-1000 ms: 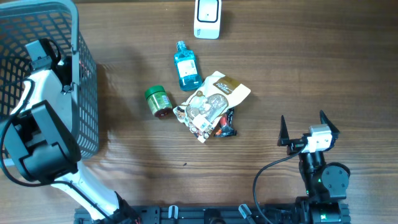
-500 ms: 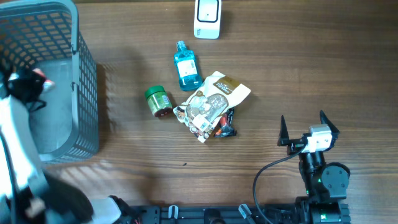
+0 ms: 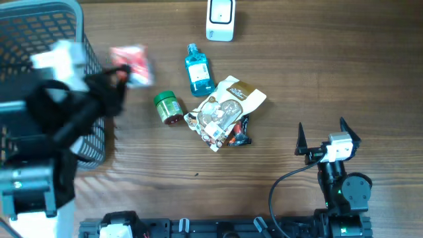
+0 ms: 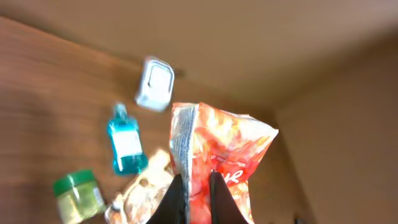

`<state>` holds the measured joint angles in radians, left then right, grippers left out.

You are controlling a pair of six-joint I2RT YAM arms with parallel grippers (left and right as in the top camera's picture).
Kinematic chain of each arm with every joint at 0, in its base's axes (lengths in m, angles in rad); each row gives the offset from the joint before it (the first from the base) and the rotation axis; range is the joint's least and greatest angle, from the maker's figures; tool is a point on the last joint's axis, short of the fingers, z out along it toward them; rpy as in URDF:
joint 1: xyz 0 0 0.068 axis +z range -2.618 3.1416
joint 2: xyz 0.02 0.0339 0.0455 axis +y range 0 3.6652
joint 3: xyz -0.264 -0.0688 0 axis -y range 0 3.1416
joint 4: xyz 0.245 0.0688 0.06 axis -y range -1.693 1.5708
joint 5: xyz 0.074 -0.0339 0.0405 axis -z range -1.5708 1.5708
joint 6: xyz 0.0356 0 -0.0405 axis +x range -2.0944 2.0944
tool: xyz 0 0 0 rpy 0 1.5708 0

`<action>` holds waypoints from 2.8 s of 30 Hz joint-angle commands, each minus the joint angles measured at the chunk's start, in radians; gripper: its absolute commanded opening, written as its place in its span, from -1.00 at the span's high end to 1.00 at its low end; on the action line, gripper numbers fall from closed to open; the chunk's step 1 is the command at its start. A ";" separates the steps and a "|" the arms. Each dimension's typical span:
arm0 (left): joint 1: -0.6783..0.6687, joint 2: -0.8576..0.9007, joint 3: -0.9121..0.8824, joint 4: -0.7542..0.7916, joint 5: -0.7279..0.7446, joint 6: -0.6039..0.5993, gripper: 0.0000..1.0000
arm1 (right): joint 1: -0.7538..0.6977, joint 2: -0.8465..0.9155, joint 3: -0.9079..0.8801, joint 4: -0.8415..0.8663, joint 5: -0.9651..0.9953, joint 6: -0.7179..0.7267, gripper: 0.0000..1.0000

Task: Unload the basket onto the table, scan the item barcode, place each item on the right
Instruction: 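Carry the red packet to the table and release it beside the bag, then move the left arm aside and bring the right gripper over the red packet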

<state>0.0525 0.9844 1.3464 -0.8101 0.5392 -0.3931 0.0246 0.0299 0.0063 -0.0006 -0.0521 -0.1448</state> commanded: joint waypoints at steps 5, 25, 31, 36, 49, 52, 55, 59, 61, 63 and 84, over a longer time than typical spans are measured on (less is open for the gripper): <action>-0.428 0.177 -0.053 -0.133 -0.313 0.155 0.92 | 0.001 -0.001 -0.001 0.002 -0.016 -0.012 -1.00; -0.723 0.723 -0.164 0.269 -0.178 0.364 0.31 | 0.001 -0.001 -0.001 0.002 -0.016 -0.012 -1.00; -0.717 0.661 -0.081 0.251 -0.195 0.363 -1.00 | 0.001 -0.001 -0.001 0.002 -0.016 -0.012 -1.00; -0.687 0.527 0.063 0.194 -0.200 0.362 -1.00 | 0.001 -0.001 -0.001 0.002 -0.016 -0.012 -1.00; -0.494 0.396 0.068 0.069 -0.207 0.306 -1.00 | 0.000 -0.001 -0.001 0.005 -0.005 -0.013 -1.00; -0.465 0.351 0.068 0.061 -0.216 0.307 -1.00 | 0.000 -0.001 0.027 0.033 -0.178 -0.014 -1.00; -0.415 0.288 0.068 0.061 -0.300 0.307 -1.00 | 0.000 -0.001 0.111 -0.027 -0.241 0.181 -1.00; -0.312 0.222 0.068 0.036 -0.325 0.307 -1.00 | 0.000 0.069 0.356 -0.329 -0.172 0.216 -1.00; -0.272 0.220 0.068 0.002 -0.325 0.306 -1.00 | 0.000 0.153 0.506 -0.453 -0.102 0.301 -1.00; -0.241 0.224 0.066 -0.038 -0.325 0.306 -1.00 | 0.000 0.312 0.698 -0.642 -0.079 0.391 -1.00; -0.200 0.224 0.064 -0.130 -0.352 0.311 -1.00 | 0.134 1.341 1.184 -1.170 -0.245 0.684 -0.95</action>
<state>-0.1539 1.2079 1.4109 -0.9268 0.1993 -0.0807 0.1291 1.3251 1.1744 -1.1275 -0.4400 0.3790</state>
